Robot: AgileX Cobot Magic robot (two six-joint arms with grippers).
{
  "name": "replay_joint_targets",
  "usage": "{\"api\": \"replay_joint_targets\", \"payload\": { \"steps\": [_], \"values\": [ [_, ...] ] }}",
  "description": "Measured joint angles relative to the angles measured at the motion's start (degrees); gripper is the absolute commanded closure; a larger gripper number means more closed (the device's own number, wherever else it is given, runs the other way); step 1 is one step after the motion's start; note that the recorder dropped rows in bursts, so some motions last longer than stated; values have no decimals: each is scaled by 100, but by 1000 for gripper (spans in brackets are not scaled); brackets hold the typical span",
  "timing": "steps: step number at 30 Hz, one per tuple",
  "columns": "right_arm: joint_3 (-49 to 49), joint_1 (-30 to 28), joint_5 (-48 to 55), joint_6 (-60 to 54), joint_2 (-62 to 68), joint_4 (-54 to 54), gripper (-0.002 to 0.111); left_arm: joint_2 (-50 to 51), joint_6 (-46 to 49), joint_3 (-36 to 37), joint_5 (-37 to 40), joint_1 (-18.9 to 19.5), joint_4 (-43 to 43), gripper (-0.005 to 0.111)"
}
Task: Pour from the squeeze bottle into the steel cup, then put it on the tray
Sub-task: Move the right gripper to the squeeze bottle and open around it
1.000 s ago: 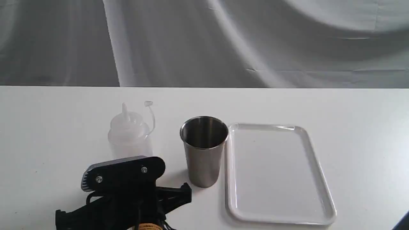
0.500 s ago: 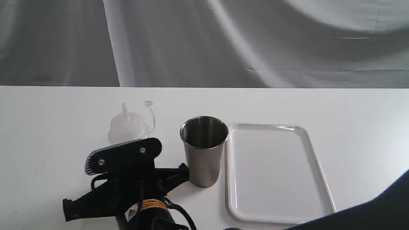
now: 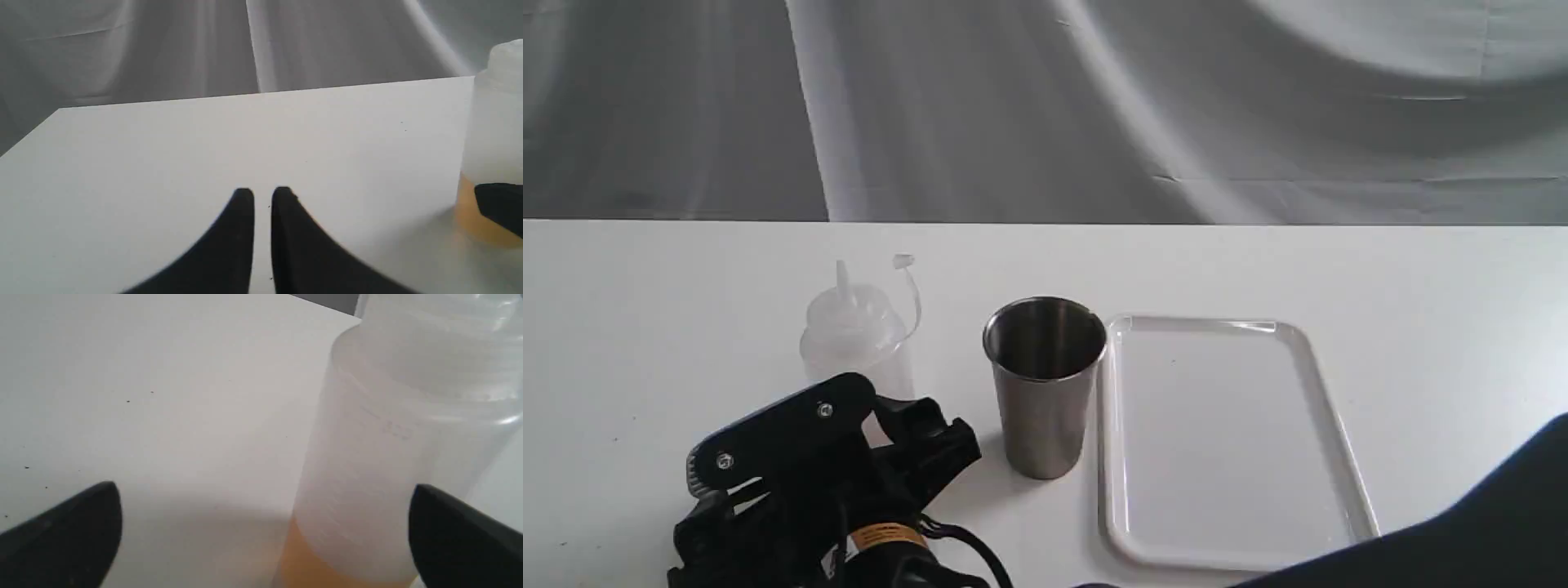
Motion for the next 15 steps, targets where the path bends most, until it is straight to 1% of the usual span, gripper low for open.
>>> {"api": "replay_joint_targets", "payload": {
  "steps": [11, 15],
  "values": [
    [0, -23, 69, 13, 0, 252, 3, 0, 0, 0, 0, 0, 0, 98],
    [0, -99, 115, 211, 0, 294, 3, 0, 0, 0, 0, 0, 0, 98]
  ]
}}
